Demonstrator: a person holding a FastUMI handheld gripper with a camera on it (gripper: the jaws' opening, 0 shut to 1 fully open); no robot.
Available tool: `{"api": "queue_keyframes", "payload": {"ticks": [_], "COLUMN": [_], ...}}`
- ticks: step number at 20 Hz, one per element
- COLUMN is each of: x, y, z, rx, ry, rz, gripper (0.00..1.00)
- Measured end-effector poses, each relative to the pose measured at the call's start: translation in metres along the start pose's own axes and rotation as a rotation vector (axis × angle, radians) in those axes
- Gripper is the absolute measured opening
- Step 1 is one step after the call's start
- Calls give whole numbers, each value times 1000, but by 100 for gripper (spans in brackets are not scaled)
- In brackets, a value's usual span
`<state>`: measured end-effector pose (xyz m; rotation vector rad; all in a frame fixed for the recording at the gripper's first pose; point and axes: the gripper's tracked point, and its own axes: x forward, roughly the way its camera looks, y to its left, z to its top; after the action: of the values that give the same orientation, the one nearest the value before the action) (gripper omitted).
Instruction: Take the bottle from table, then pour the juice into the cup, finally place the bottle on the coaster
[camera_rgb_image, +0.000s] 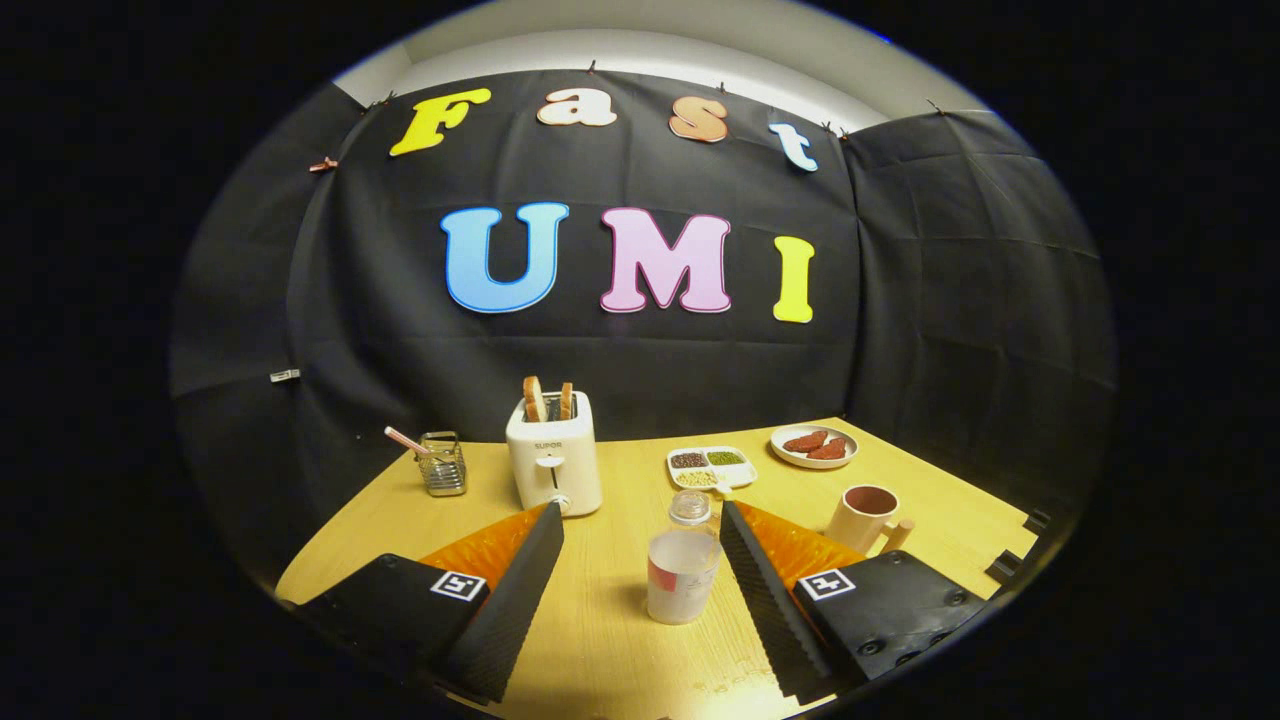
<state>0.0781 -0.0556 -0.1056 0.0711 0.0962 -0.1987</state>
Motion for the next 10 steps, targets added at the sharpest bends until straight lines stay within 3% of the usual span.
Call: {"api": "queue_keyframes", "payload": {"ticks": [10], "x": [51], "y": [-22], "z": [-61], "rx": [57], "ry": [65], "rz": [-79], "gripper": [97]}}
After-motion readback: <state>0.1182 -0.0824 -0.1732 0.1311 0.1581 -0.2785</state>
